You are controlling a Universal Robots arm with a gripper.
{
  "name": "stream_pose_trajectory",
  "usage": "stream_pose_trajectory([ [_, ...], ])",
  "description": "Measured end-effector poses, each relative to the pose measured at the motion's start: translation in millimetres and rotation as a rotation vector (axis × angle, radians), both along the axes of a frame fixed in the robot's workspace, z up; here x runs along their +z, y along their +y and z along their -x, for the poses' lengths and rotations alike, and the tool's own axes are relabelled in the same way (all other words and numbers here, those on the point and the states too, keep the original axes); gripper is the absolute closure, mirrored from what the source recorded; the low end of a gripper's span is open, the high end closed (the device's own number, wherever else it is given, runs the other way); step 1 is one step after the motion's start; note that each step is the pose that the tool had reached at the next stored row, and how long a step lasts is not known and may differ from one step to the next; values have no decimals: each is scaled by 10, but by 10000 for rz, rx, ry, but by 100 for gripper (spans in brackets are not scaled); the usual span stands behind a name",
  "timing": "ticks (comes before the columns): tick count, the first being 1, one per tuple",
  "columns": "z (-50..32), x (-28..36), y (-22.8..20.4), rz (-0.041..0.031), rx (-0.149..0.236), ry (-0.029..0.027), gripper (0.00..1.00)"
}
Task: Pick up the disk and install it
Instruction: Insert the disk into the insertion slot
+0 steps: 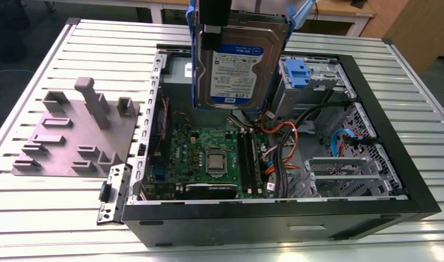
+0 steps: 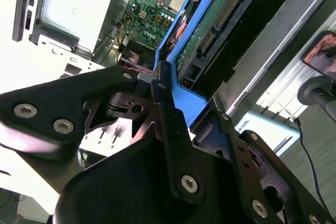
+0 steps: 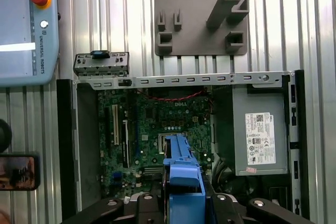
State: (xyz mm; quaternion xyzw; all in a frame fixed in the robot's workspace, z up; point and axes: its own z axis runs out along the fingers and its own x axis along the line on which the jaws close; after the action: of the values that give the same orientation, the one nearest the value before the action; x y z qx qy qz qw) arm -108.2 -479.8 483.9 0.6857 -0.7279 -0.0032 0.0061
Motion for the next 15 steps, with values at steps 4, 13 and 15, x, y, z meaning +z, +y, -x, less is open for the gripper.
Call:
stream_pose_trajectory([
  [4,0,0,-36,0,0,0,64],
  [13,0,-1,-111,1,0,0,64],
  [15,0,-1,-127,0,1,0,64],
])
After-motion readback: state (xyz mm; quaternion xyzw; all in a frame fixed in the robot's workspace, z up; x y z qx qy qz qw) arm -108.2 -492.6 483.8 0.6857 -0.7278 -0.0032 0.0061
